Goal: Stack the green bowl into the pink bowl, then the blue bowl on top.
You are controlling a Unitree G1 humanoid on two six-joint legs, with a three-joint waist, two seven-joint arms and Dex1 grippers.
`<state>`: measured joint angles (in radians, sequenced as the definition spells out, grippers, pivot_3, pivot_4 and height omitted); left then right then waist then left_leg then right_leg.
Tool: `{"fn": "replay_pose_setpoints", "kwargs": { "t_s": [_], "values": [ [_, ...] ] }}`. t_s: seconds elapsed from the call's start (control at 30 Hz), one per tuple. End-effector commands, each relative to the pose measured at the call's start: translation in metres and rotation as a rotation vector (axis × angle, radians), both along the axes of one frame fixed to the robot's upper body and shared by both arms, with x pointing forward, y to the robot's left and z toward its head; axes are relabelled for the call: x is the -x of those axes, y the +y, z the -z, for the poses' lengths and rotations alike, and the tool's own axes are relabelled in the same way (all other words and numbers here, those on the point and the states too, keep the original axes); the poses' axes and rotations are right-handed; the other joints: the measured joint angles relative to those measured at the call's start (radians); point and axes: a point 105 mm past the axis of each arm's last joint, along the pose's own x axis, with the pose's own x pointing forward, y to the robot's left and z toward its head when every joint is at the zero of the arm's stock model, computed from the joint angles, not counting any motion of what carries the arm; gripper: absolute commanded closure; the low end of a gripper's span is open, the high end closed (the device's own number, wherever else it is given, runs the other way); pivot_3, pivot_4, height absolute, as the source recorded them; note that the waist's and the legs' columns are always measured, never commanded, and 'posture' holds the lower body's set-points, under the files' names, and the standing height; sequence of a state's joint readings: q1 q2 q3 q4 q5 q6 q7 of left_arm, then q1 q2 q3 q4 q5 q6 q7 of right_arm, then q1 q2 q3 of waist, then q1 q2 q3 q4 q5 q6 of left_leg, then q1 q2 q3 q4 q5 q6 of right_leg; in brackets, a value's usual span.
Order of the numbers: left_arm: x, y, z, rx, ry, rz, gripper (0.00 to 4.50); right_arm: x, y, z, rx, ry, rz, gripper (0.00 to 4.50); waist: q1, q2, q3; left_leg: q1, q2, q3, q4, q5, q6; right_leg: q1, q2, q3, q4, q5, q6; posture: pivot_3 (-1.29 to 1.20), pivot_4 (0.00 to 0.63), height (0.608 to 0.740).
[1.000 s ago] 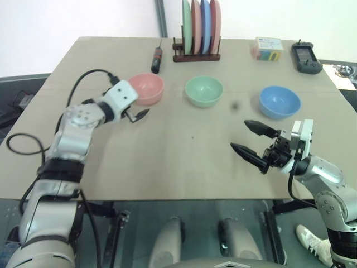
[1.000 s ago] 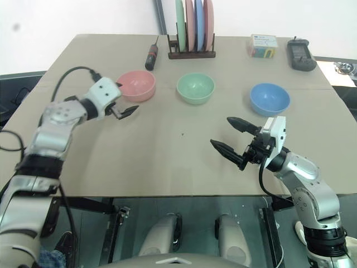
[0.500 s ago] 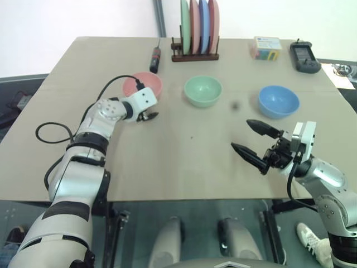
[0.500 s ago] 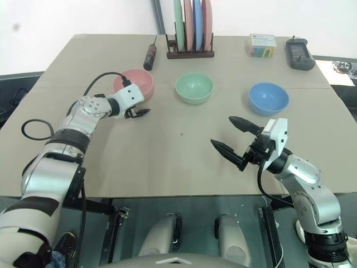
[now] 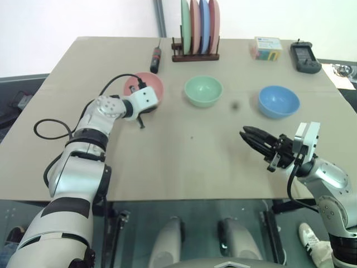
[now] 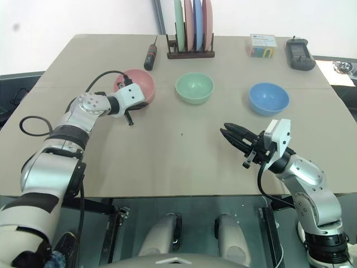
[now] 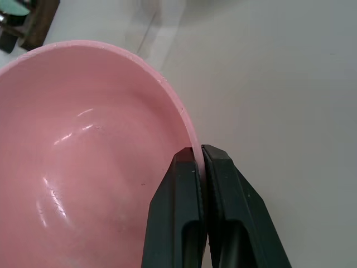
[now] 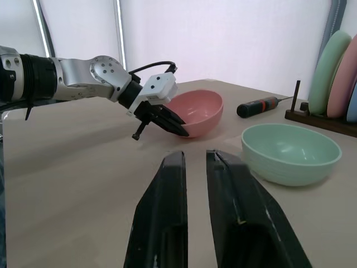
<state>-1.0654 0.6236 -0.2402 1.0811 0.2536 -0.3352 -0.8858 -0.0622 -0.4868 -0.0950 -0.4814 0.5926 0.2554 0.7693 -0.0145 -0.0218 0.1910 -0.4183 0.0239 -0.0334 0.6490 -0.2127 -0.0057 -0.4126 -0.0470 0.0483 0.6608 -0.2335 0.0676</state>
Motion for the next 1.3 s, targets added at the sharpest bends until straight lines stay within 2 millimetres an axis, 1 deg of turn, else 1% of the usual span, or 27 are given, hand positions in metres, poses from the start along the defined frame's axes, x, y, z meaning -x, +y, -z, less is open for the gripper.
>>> {"fn": "replay_pose_setpoints", "kwargs": {
  "t_s": [0.03,0.1,0.27,0.37,0.5,0.67,0.7,1.03,1.1,1.13,1.17,1.23,1.3],
  "values": [
    [0.017,-0.036,-0.035,0.017,-0.072,0.223,4.50,0.004,-0.002,-0.012,0.006,-0.065,0.003,4.32,0.001,0.000,0.000,0.000,0.000,0.000,0.000,0.000,0.000,0.000,0.000,0.000,0.000,0.000,0.000,0.00,0.150,0.740],
    [0.035,-0.056,-0.040,0.005,-0.057,0.343,4.50,0.004,-0.002,-0.012,0.012,-0.066,0.000,4.32,0.002,0.000,0.000,-0.001,0.000,0.000,0.000,0.000,0.000,0.000,0.000,0.000,0.000,0.000,0.000,0.00,0.150,0.740],
    [0.079,-0.089,-0.041,-0.007,0.022,0.531,4.50,0.004,-0.001,-0.009,0.020,-0.046,-0.014,4.32,-0.005,0.000,0.000,0.000,0.000,0.000,0.000,0.000,0.000,0.000,0.000,0.001,0.001,0.000,-0.001,0.00,0.150,0.740],
    [0.104,-0.100,-0.037,-0.034,0.081,0.620,4.50,0.003,-0.002,-0.009,0.012,-0.024,-0.007,4.32,-0.005,0.000,0.000,0.002,0.001,0.000,0.000,0.000,0.000,0.000,0.000,0.001,0.002,0.000,0.000,0.00,0.150,0.740],
    [0.125,-0.100,-0.028,-0.082,0.165,0.683,4.50,0.003,-0.004,-0.008,0.013,-0.011,0.006,4.32,-0.006,0.000,0.000,0.002,0.001,0.001,0.000,0.000,0.000,0.001,0.001,0.002,0.002,0.000,0.000,0.00,0.150,0.740],
    [0.138,-0.096,-0.024,-0.102,0.239,0.706,4.50,0.003,-0.006,-0.006,0.015,0.007,0.012,4.32,-0.002,0.000,0.000,0.002,0.001,0.001,0.001,0.000,0.000,0.001,0.001,0.002,0.001,0.000,0.000,0.00,0.150,0.740],
    [0.139,-0.096,-0.023,-0.105,0.246,0.709,4.50,0.003,-0.006,-0.006,0.015,0.007,0.013,4.32,-0.001,0.000,0.000,0.002,0.001,0.001,0.001,0.000,0.000,0.001,0.001,0.002,0.001,-0.002,0.002,0.00,0.150,0.740],
    [0.135,-0.091,-0.018,-0.123,0.250,0.688,4.50,0.000,-0.006,-0.007,0.020,-0.001,0.011,4.32,-0.001,0.000,0.000,0.002,0.001,0.001,0.001,0.000,0.000,0.001,0.001,0.002,0.001,-0.002,0.002,0.00,0.150,0.740],
    [0.133,-0.089,-0.017,-0.126,0.245,0.672,3.78,0.000,-0.005,-0.007,0.020,-0.002,0.009,4.34,-0.001,0.000,0.000,0.002,0.001,0.001,0.001,0.000,0.000,0.001,0.001,0.002,0.001,-0.002,0.002,0.00,0.150,0.740],
    [0.132,-0.089,-0.016,-0.123,0.245,0.665,3.54,0.000,-0.005,-0.007,0.021,-0.002,0.008,4.34,-0.001,0.000,0.000,0.002,0.001,0.001,0.001,0.000,0.000,0.001,0.001,0.002,0.001,-0.002,0.002,0.00,0.150,0.740],
    [0.132,-0.089,-0.016,-0.124,0.246,0.663,3.16,-0.001,-0.005,-0.007,0.022,-0.003,0.007,4.34,-0.001,0.000,0.000,0.002,0.001,0.001,0.001,0.000,0.000,0.001,0.001,0.002,0.001,-0.002,0.002,0.00,0.150,0.740],
    [0.130,-0.089,-0.016,-0.122,0.242,0.656,2.35,-0.001,-0.005,-0.007,0.022,-0.003,0.005,4.34,-0.001,0.000,0.000,0.002,0.001,0.001,0.001,0.000,0.000,0.001,0.001,0.002,0.001,-0.002,0.002,0.00,0.150,0.740],
    [0.130,-0.089,-0.016,-0.121,0.245,0.651,1.44,-0.001,-0.005,-0.007,0.023,-0.003,0.003,4.34,-0.001,0.000,0.000,0.002,0.001,0.001,0.001,0.000,0.000,0.001,0.001,0.002,0.001,-0.002,0.002,0.00,0.150,0.740]
  ]
}}
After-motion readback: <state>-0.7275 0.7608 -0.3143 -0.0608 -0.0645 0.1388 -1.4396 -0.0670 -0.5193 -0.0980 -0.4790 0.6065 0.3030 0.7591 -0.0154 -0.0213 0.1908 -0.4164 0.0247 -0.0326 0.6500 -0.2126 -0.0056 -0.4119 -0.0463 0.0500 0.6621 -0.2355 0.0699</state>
